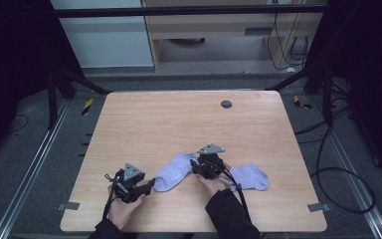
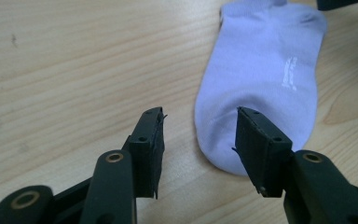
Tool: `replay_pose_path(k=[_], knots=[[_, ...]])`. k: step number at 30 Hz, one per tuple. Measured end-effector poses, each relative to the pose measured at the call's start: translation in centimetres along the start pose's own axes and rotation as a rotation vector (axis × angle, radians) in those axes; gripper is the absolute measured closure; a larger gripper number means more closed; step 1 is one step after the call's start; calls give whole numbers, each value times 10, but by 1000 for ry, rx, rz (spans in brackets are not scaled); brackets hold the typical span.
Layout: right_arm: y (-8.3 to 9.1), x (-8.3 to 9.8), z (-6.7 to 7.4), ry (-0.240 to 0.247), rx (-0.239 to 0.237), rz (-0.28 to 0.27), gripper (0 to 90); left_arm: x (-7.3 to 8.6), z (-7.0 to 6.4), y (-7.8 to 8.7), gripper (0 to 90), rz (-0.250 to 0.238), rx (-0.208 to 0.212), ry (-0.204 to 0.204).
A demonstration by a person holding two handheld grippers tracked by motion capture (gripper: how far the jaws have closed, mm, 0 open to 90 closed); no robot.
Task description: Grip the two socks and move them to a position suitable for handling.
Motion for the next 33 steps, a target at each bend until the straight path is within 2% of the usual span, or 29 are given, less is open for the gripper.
replay_pose_path(k=[3,7,12,13,14,16,19,23,24,27,30,33], knots=[[-12,5,0,4,2,32,604,2,-5,-4,560,29,-4,-14],[-16,8,0,5,3,56,663,5,-10,-9,604,56,-10,-27],[-16,9,2,5,8,71,806,5,-13,-10,697,59,-11,-22],[-16,9,4,0,9,81,857,5,-14,-10,763,64,-6,-17],[-16,9,4,0,9,81,857,4,-14,-10,763,66,-7,-11],[-15,8,5,-9,4,89,873,4,-15,-11,830,69,0,0],[-14,8,6,-32,-13,82,877,2,-13,-11,872,76,0,-5],[-3,5,8,-46,-37,39,877,-5,-4,-5,877,39,-2,16],[0,3,9,-46,-45,26,876,-9,-1,-1,877,18,-14,8],[11,0,15,-61,-70,3,874,-12,8,5,875,12,-47,-3],[17,2,25,-56,-100,-5,871,-9,16,3,872,28,-74,-3],[18,6,34,-48,-114,10,869,-6,19,0,869,56,-101,-31]])
Point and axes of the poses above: each handheld gripper's, and its own axes: y roughly backward along the jaws, x roughly out of its underside, z roughly to its left, the point moved 1 cm from there along -y, roughly forward along the jaws, and after that the axes turned 15 degrees about -z, right-handed, at the moved point
